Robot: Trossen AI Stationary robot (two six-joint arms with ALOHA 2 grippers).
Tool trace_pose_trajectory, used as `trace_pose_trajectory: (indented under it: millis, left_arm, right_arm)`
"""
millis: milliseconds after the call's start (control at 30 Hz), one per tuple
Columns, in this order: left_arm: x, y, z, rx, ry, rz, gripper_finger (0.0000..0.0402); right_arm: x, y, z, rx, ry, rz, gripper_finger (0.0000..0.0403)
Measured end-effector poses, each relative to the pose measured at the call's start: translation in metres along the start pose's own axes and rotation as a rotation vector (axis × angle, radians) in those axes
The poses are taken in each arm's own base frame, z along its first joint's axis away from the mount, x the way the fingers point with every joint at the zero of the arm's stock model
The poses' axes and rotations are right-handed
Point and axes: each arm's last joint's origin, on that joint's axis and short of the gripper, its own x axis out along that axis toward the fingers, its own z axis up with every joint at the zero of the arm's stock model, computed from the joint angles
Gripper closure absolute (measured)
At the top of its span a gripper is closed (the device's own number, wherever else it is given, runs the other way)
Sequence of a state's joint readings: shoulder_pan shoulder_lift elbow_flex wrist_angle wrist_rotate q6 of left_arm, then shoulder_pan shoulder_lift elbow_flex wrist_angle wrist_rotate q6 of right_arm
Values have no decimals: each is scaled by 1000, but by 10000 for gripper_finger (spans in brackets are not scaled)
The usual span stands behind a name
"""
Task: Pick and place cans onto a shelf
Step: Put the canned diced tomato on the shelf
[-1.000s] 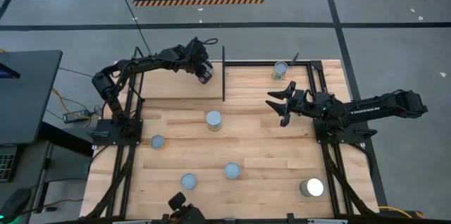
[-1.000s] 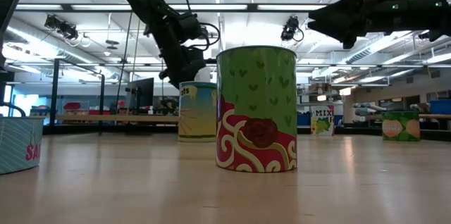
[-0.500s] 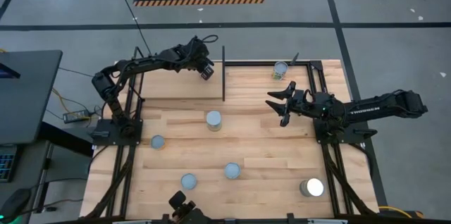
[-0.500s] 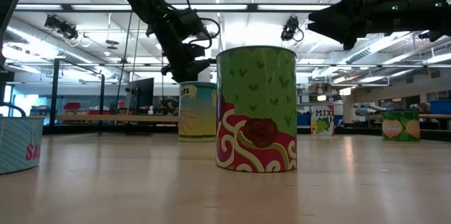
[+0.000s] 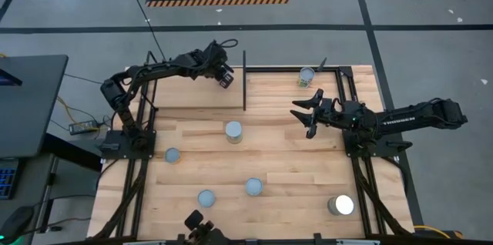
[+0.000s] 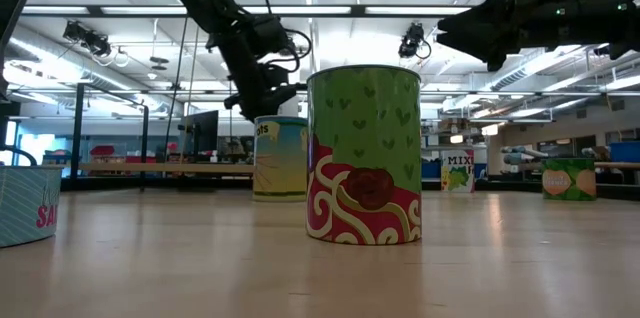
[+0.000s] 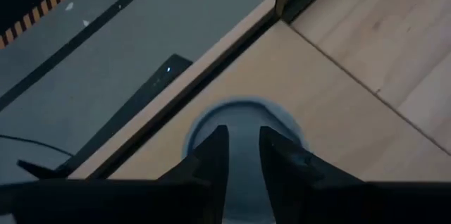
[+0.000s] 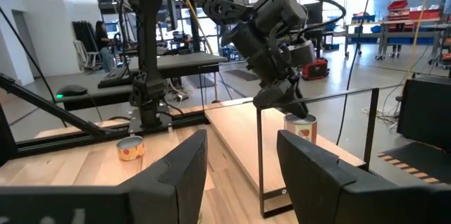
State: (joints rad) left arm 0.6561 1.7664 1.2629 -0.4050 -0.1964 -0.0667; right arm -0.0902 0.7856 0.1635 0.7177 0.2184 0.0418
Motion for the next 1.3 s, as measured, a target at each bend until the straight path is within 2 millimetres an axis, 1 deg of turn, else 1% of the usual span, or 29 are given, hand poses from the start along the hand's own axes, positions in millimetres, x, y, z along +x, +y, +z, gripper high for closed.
trace_pose_trajectory:
  millis: [200,333,467,567,767,900,1033,1300]
  left_arm:
    - [3,0,-1,1,6,19,315]
    - [4,3,-6,-36,63,25,317]
    - [14,2,-8,-68,82,-6,330]
    - [21,-4,-6,-43,40,-14,342]
    - [23,-6,-1,-1,-9,-71,355]
    - [22,-9,-1,58,-20,-121,356]
    - [22,-14,1,110,-45,-130,356]
    - [21,-13,4,106,-84,-107,356]
  right_arm:
    - [0,0,0,0,0,0,222]
    - [0,0,0,0,0,0,222]
    - [0,0,0,0,0,0,222]
    - [0,0,0,1,-3,-1,222]
    - [0,0,0,1,-6,-1,222]
    - [0,0,1,0,-6,-1,222]
    - [0,0,1,-8,-6,-1,222]
    - [0,0,1,-7,-6,-1,222]
